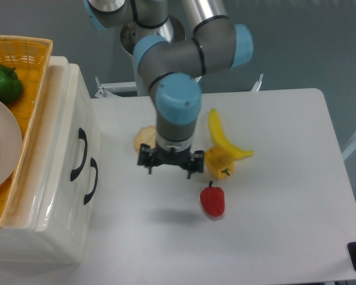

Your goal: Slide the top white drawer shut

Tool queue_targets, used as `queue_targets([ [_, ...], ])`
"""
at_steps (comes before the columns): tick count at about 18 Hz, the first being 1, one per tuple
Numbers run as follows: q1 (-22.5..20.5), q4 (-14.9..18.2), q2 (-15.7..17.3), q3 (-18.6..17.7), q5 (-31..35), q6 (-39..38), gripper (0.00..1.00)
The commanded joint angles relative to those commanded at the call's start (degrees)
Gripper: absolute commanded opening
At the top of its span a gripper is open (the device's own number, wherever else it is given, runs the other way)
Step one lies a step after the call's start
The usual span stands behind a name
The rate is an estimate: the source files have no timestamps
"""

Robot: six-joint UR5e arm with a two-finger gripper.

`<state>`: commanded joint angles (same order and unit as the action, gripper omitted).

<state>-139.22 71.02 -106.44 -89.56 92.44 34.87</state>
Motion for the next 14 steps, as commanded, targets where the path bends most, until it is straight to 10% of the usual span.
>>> queue_targets([
  [14,-7.29,0.0,2.55,-0.09,1.78,14.79,1.0],
])
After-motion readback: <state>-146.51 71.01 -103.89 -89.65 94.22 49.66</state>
